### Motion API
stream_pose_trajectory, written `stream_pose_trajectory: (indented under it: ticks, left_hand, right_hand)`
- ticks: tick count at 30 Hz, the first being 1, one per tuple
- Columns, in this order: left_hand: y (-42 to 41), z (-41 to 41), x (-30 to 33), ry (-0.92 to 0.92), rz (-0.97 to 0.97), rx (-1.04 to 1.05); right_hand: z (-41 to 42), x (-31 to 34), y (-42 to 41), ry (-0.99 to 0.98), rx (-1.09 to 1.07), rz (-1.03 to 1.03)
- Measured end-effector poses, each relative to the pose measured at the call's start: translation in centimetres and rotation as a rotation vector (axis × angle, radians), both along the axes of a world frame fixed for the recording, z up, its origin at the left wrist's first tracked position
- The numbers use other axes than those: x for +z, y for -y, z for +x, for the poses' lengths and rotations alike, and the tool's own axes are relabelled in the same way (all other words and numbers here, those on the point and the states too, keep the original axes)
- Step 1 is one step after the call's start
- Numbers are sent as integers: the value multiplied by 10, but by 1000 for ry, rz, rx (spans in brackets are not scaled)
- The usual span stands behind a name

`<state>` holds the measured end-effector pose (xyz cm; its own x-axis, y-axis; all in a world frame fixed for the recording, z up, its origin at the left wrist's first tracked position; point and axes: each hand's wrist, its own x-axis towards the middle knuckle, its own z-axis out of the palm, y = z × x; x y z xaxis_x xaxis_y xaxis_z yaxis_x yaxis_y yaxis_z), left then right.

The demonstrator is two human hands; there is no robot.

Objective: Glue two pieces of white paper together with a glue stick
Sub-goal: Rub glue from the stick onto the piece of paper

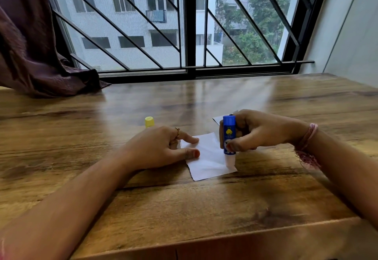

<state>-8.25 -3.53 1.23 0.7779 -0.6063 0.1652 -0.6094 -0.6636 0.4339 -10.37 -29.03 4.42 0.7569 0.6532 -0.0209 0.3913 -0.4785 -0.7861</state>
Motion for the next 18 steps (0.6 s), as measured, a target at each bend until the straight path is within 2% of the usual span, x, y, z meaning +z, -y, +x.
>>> stream_pose_trajectory:
  ticks: [18]
  left_hand:
    - [1, 1, 0, -7, 7, 6]
  right_hand:
    - [-3, 2, 0, -21, 22, -16]
